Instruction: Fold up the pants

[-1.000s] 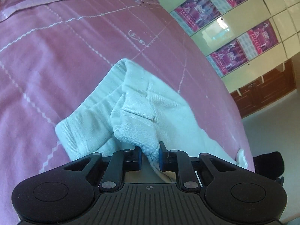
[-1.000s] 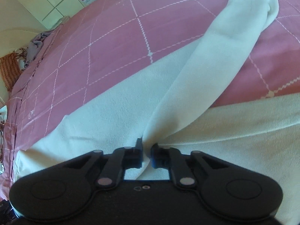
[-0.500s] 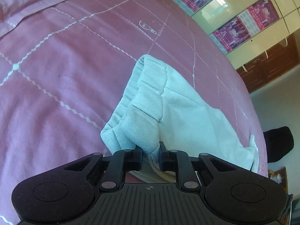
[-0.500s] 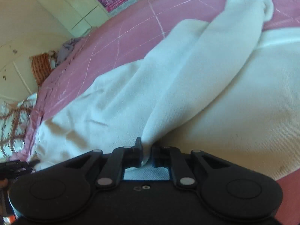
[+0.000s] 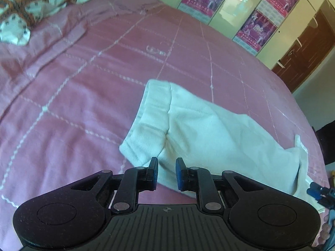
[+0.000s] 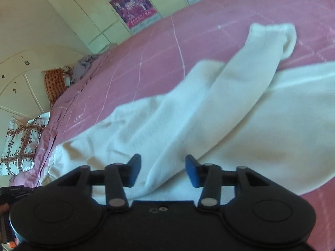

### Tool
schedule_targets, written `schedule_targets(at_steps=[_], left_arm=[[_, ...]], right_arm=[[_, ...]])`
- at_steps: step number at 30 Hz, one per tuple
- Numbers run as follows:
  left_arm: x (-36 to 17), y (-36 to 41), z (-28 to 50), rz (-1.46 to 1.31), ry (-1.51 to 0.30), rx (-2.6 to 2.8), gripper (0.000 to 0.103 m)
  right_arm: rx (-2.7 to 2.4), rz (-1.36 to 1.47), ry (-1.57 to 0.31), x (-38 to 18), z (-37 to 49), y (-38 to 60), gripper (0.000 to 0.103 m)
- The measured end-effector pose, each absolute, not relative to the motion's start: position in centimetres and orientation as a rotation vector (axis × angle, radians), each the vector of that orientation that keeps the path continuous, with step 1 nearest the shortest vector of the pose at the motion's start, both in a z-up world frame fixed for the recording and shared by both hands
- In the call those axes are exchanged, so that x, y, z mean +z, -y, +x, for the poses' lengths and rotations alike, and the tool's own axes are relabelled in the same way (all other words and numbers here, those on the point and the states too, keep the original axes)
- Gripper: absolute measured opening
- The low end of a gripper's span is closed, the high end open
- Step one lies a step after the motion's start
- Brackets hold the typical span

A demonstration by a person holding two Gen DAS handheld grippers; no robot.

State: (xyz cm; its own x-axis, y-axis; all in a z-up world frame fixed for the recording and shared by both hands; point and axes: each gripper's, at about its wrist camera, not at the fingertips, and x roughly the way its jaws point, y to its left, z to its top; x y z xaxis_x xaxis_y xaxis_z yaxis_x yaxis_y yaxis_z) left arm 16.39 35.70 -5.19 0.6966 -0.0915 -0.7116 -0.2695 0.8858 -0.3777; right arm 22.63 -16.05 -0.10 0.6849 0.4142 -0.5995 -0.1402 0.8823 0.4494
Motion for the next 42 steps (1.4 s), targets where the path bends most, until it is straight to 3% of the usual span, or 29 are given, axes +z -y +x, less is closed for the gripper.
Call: schedule_targets(at_steps=[4, 8, 11, 13, 14, 22, 23, 24, 27, 28, 31, 32, 33, 35, 40, 41, 42], left_arm=[[-3.9, -31.9, 18.7, -0.361, -0.776, 0.109, 0.017], [-7.4, -27.3, 21.6, -0.182, -0.918, 0.109, 0.017], [-9.1, -24.9, 21.3, -0.033, -0.898, 0.124, 0.017], [-8.7, -24.9, 21.1, -0.034, -0.899, 0.127, 0.017], [-8.5, -25.2, 21.0, -0.052, -0.901, 0.122, 0.017], [-8.7, -26.8, 20.5, -0.171, -0.890, 0.093, 0.017], [-8.8, -26.8, 20.4, -0.171, -0.889, 0.092, 0.017], [-8.9, -26.7, 20.4, -0.167, -0.889, 0.091, 0.017], [-8.9, -26.8, 20.6, -0.174, -0.888, 0.091, 0.017], [-8.9, -26.8, 20.6, -0.177, -0.886, 0.090, 0.017], [-9.0, -27.2, 20.6, -0.198, -0.881, 0.090, 0.017], [-9.0, -27.3, 20.6, -0.204, -0.879, 0.090, 0.017], [-9.0, -27.3, 20.5, -0.208, -0.877, 0.089, 0.017], [-9.1, -27.5, 20.5, -0.213, -0.875, 0.084, 0.017], [-9.2, -27.7, 20.4, -0.225, -0.869, 0.073, 0.017], [-9.2, -27.7, 20.4, -0.222, -0.870, 0.071, 0.017], [-9.2, -27.7, 20.4, -0.220, -0.872, 0.070, 0.017]], right_arm=[[0.207, 0.290, -0.763, 1.0, 26.7, 16.3, 0.061], [0.058, 0.155, -0.875, -0.5, 31.6, 14.9, 0.059], [0.030, 0.057, -0.916, -1.4, 32.2, 14.8, 0.055], [0.070, 0.054, -0.910, -1.3, 31.4, 15.4, 0.010], [0.109, 0.080, -0.914, -1.1, 31.0, 15.7, 0.003], [0.147, 0.158, -0.826, 0.7, 24.1, 19.8, 0.003], [0.140, 0.183, -0.809, 1.2, 23.6, 20.3, 0.008], [0.126, 0.200, -0.791, 1.6, 23.5, 20.6, 0.025], [0.095, 0.183, -0.766, 2.3, 25.2, 20.2, 0.053], [0.094, 0.176, -0.766, 2.3, 26.2, 20.0, 0.054], [0.066, 0.155, -0.842, 1.0, 29.2, 19.6, 0.052], [0.034, 0.132, -0.866, 0.6, 29.7, 19.6, 0.046], [0.016, 0.119, -0.879, 0.2, 29.8, 19.8, 0.024], [0.037, 0.167, -0.868, 0.1, 28.5, 21.0, 0.007], [0.037, 0.255, -0.815, 0.3, 21.9, 23.4, 0.007], [0.022, 0.259, -0.822, -0.5, 21.3, 23.8, 0.012], [0.005, 0.252, -0.832, -1.4, 21.1, 24.1, 0.029]])
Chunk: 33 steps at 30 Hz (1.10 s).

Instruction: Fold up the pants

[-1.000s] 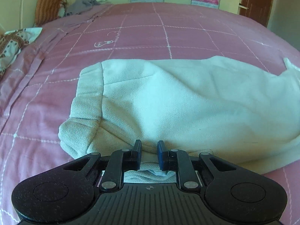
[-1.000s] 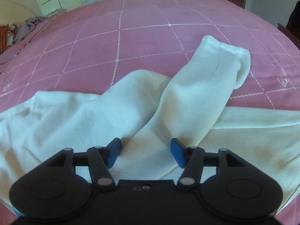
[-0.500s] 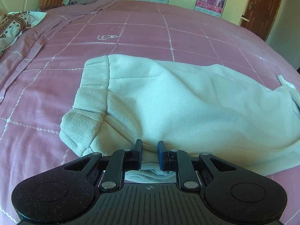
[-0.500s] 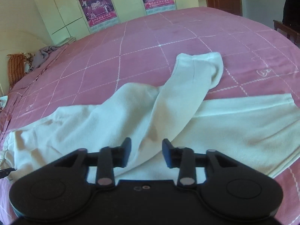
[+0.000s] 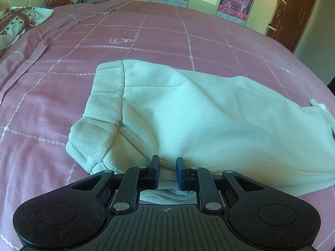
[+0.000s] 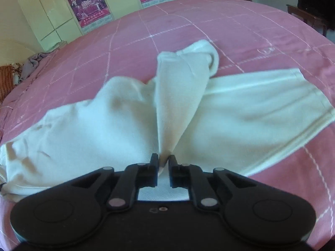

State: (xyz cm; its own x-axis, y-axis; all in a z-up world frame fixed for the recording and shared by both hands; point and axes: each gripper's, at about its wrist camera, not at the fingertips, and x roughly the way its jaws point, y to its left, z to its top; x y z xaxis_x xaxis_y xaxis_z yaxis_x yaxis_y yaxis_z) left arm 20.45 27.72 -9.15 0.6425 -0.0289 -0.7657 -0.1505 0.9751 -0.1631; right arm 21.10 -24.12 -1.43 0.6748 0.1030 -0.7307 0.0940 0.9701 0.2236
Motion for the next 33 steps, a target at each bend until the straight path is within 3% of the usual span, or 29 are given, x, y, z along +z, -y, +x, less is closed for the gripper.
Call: schedule_targets(at_steps=[2, 6, 7, 9, 11, 13, 15, 19, 21, 22, 25, 29, 32, 33], left_arm=[[-9.1, -27.7, 20.5, -0.215, -0.875, 0.070, 0.017], [-9.2, -27.7, 20.5, -0.228, -0.875, 0.067, 0.017], [-9.1, -27.7, 20.5, -0.230, -0.875, 0.069, 0.017], [-9.1, -27.6, 20.4, -0.232, -0.873, 0.070, 0.017], [-9.1, -27.7, 20.4, -0.232, -0.873, 0.069, 0.017], [-9.2, -27.8, 20.4, -0.239, -0.874, 0.067, 0.017], [-9.2, -27.9, 20.4, -0.239, -0.874, 0.062, 0.017], [-9.3, -27.9, 20.4, -0.234, -0.871, 0.060, 0.017], [-9.3, -27.9, 20.4, -0.232, -0.872, 0.060, 0.017], [-9.3, -27.9, 20.5, -0.232, -0.874, 0.060, 0.017], [-9.3, -27.8, 20.6, -0.229, -0.877, 0.060, 0.017], [-9.3, -27.8, 20.7, -0.232, -0.877, 0.066, 0.017], [-9.3, -27.7, 20.6, -0.232, -0.876, 0.067, 0.017], [-9.3, -27.8, 20.6, -0.237, -0.876, 0.067, 0.017]], right_arm=[[0.017, 0.294, -0.845, -1.9, 21.2, 25.2, 0.030], [0.041, 0.180, -0.733, 1.5, 22.1, 24.5, 0.042], [0.046, 0.147, -0.734, 2.0, 23.1, 24.2, 0.043], [0.053, 0.037, -0.769, 2.1, 26.0, 23.1, 0.057], [0.063, -0.059, -0.824, 1.2, 28.4, 22.2, 0.058], [0.019, -0.146, -0.852, 0.5, 29.1, 22.0, 0.043], [0.031, -0.122, -0.832, 0.7, 27.9, 23.2, 0.005], [0.030, 0.006, -0.798, 1.8, 22.8, 26.5, 0.004], [0.024, 0.115, -0.834, 0.7, 21.2, 28.7, 0.011], [-0.010, 0.111, -0.861, -0.3, 21.2, 29.2, 0.019], [-0.004, 0.078, -0.858, -0.6, 21.2, 29.5, 0.026], [0.044, -0.062, -0.717, 2.7, 22.3, 26.6, 0.040], [0.057, -0.233, -0.741, 2.4, 26.6, 24.0, 0.051], [0.054, -0.285, -0.773, 1.6, 28.1, 23.4, 0.048]])
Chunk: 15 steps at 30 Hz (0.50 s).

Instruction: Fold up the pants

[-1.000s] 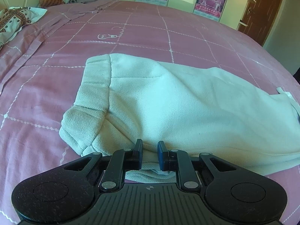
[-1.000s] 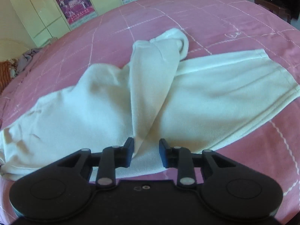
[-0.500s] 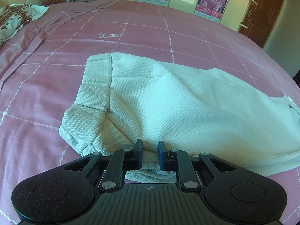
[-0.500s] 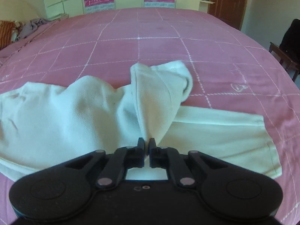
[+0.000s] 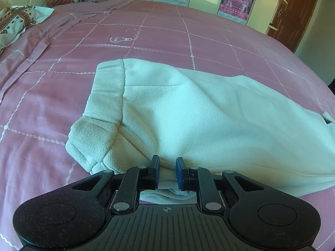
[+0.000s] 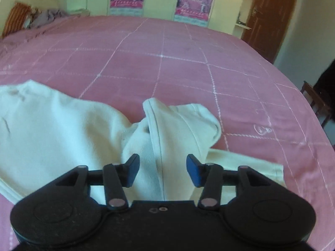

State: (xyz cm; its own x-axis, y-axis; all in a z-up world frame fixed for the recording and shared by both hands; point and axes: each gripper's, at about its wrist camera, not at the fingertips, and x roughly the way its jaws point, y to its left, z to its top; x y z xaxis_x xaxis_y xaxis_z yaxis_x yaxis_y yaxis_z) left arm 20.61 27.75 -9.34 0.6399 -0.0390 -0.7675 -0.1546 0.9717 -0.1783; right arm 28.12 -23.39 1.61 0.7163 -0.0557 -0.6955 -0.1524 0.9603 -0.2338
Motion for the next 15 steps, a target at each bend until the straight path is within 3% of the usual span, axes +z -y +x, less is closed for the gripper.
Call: schedule_targets(at_steps=[1, 2, 3, 9, 15], left_arm=[[-9.3, -27.8, 20.6, -0.241, -0.877, 0.066, 0.017], [-9.3, -27.9, 20.6, -0.242, -0.878, 0.064, 0.017], [-9.3, -27.9, 20.6, -0.241, -0.878, 0.062, 0.017], [-9.5, -28.2, 20.5, -0.248, -0.870, 0.051, 0.017], [-9.5, -28.1, 20.7, -0.243, -0.881, 0.054, 0.017]], right_arm=[[0.037, -0.332, -0.802, 0.9, 29.6, 23.1, 0.044], [0.020, -0.352, -0.808, 0.5, 30.3, 23.1, 0.020], [0.011, -0.335, -0.792, 0.8, 30.5, 23.5, 0.005], [-0.090, 0.163, -0.593, 5.4, 24.0, 33.5, 0.005], [-0.126, 0.552, -0.637, -1.0, 19.4, 42.0, 0.006]])
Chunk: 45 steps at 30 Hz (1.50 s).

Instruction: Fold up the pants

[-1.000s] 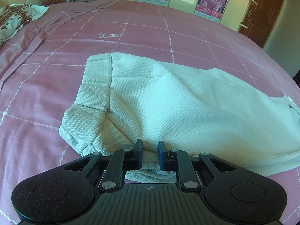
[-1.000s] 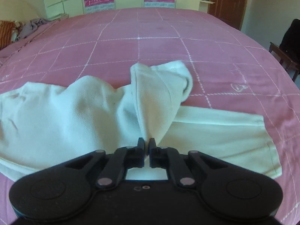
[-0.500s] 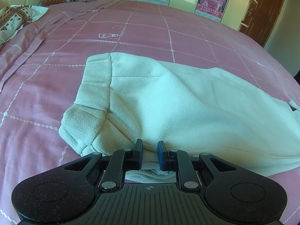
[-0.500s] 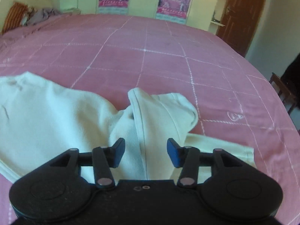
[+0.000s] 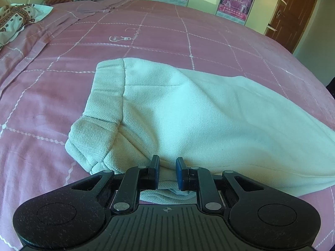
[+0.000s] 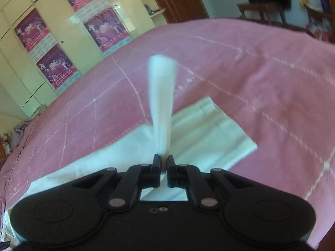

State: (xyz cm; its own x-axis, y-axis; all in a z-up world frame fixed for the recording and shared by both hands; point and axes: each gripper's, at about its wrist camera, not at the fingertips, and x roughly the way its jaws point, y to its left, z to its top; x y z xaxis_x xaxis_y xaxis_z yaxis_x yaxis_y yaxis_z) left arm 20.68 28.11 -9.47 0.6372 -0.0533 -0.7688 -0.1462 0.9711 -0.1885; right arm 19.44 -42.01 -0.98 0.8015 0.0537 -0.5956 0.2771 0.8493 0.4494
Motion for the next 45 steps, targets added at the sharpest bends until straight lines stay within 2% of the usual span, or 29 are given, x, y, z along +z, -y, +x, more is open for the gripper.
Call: schedule_targets(at_steps=[2, 6, 11, 13, 15, 20, 23, 25, 27, 30, 32, 34, 37, 38, 41, 42, 45], left_arm=[[-9.4, -28.0, 20.8, -0.239, -0.886, 0.057, 0.017], [-9.4, -27.9, 21.0, -0.239, -0.887, 0.063, 0.017], [-9.4, -27.9, 20.9, -0.244, -0.884, 0.068, 0.017], [-9.4, -27.9, 20.9, -0.244, -0.885, 0.069, 0.017], [-9.4, -27.9, 20.9, -0.242, -0.885, 0.069, 0.017], [-9.4, -27.8, 20.8, -0.246, -0.882, 0.076, 0.017], [-9.5, -27.9, 20.6, -0.255, -0.875, 0.077, 0.017], [-9.6, -28.0, 20.5, -0.259, -0.871, 0.077, 0.017], [-9.6, -28.1, 20.4, -0.268, -0.867, 0.075, 0.017], [-9.6, -28.2, 20.5, -0.274, -0.870, 0.071, 0.017], [-9.6, -28.3, 20.6, -0.275, -0.875, 0.070, 0.017], [-9.5, -28.2, 20.7, -0.273, -0.877, 0.071, 0.017], [-9.5, -28.1, 20.8, -0.272, -0.872, 0.081, 0.017], [-9.3, -28.0, 20.7, -0.273, -0.866, 0.086, 0.017], [-8.0, -27.9, 19.3, -0.284, -0.797, 0.115, 0.017], [-7.6, -28.0, 18.7, -0.286, -0.762, 0.126, 0.017], [-6.9, -29.2, 17.2, -0.330, -0.700, 0.172, 0.017]], right_arm=[[-0.129, 0.604, -0.674, -3.1, 19.4, 42.8, 0.007], [-0.141, 0.738, -0.600, -3.8, 18.2, 44.3, 0.017], [-0.224, 0.867, -0.553, -4.5, 17.9, 47.6, 0.017], [-0.236, 0.866, -0.569, -4.4, 18.7, 48.2, 0.013], [-0.235, 0.763, -0.595, -3.1, 20.1, 47.8, 0.006], [-0.083, 0.559, -0.486, 3.9, 23.1, 44.3, 0.005], [0.002, 0.529, -0.354, 7.8, 22.7, 43.4, 0.005], [0.013, 0.567, -0.299, 8.2, 21.3, 44.3, 0.005], [-0.031, 0.582, -0.322, 6.3, 19.9, 45.7, 0.004], [-0.169, 0.641, -0.539, -0.5, 19.5, 48.6, 0.001], [-0.210, 0.667, -0.621, -4.1, 19.4, 49.5, 0.000], [-0.195, 0.748, -0.590, -5.2, 18.7, 50.2, 0.000], [-0.207, 0.693, -0.560, -4.1, 18.4, 49.5, 0.001], [-0.203, 0.685, -0.564, -4.0, 18.5, 49.5, 0.007], [-0.166, 0.661, -0.551, -3.2, 18.3, 48.6, 0.038], [-0.147, 0.665, -0.547, -3.0, 18.4, 48.3, 0.044], [-0.146, 0.675, -0.563, -2.8, 19.6, 48.1, 0.042]])
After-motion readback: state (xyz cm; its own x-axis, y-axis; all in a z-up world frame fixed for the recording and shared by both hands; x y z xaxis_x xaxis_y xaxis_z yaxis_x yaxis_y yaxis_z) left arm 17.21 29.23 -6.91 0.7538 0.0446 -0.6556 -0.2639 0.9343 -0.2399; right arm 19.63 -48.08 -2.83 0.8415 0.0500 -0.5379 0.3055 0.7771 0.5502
